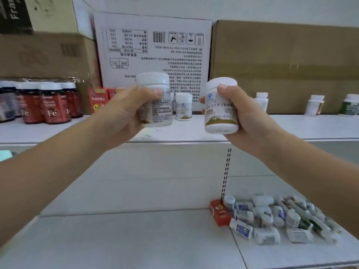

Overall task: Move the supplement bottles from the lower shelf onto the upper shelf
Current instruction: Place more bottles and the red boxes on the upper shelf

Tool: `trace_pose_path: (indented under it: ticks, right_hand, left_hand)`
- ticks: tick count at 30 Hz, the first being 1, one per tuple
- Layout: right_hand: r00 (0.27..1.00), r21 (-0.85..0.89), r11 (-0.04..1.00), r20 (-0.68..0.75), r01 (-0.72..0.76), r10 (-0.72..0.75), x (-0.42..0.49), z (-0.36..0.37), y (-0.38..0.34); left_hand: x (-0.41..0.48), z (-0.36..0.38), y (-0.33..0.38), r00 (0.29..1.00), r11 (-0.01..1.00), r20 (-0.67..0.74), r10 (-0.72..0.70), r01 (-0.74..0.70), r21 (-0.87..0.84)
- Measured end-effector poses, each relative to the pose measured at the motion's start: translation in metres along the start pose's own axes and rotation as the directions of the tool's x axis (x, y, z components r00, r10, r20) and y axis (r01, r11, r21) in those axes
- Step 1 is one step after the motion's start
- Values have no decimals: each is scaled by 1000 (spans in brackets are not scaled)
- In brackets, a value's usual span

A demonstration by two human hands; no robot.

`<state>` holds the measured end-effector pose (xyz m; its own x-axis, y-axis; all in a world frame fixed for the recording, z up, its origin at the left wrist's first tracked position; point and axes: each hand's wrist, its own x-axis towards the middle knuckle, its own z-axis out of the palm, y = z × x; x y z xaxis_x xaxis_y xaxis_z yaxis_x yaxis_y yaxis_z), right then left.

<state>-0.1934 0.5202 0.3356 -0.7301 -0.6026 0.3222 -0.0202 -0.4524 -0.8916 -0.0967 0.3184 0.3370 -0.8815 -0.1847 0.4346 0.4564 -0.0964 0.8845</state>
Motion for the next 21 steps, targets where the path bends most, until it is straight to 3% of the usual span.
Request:
trace_pose_path:
  ticks: [8,13,17,21]
  right_hand:
    - [991,-332,940,127,75,-34,103,-17,6]
    - [995,-680,729,101,70,-1,138,-36,31]
    - [981,-747,636,144,192,-127,151,-46,41]
    - [943,-764,554,252,331,-216,155,-56,52]
  left_hand:
    - [80,-51,-16,992,933,-64,-110,126,337]
    - [125,-68,-32,968,880,-107,-227,251,403]
    - [145,-68,-49,958,777,-128,-255,282,563]
    - [152,-70,-62,977,701,-148,-150,211,681]
